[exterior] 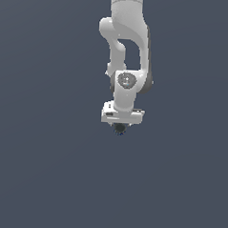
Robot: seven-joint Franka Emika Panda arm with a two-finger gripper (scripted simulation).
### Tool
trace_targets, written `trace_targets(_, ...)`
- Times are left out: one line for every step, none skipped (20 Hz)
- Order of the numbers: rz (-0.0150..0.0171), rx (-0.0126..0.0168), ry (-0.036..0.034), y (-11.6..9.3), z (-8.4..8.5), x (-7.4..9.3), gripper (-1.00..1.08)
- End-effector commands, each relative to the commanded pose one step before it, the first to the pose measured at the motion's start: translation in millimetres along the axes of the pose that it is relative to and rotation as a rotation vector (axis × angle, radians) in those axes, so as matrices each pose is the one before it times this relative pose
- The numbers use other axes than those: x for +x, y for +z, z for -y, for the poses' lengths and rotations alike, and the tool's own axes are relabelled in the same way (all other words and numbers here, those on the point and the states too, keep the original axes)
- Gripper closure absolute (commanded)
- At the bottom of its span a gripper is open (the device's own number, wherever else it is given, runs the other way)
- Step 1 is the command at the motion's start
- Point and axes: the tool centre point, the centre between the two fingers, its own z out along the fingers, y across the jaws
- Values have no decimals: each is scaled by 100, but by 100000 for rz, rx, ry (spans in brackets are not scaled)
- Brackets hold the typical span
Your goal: Pick up the object and move it to a goal position.
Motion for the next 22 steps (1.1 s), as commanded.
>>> trace_targets(92, -4, -3, 820, 3, -72, -92)
trace_targets(0, 0, 0, 446, 2, -22, -92)
trace_targets(-66, 2, -19, 464, 13, -28, -92)
trace_targets(0, 0, 0, 535, 3, -24, -92)
trace_targets(0, 0, 0, 484, 3, -17, -92)
trace_targets(0, 0, 0, 421, 3, -9, -92)
trace_targets(0, 0, 0, 358, 3, -1, -92)
trace_targets(0, 0, 0, 296, 2, 7, -92)
trace_targets(-69, 0, -2, 199, 4, 11, -92)
trace_targets(0, 0, 0, 179, 2, 16, -92)
trace_targets(0, 0, 0, 125, 2, 15, -92)
trace_targets(0, 0, 0, 73, 1, 11, -92)
trace_targets(0, 0, 0, 24, 0, 4, -92)
trace_targets(0, 0, 0, 0, 0, 0, 108)
trace_targets(0, 0, 0, 0, 0, 0, 108)
trace_targets(0, 0, 0, 0, 0, 0, 108)
trace_targets(0, 0, 0, 0, 0, 0, 108)
trace_targets(0, 0, 0, 0, 0, 0, 108)
trace_targets(0, 0, 0, 0, 0, 0, 108)
trace_targets(0, 0, 0, 0, 0, 0, 108)
trace_targets(0, 0, 0, 0, 0, 0, 108)
trace_targets(0, 0, 0, 0, 0, 0, 108)
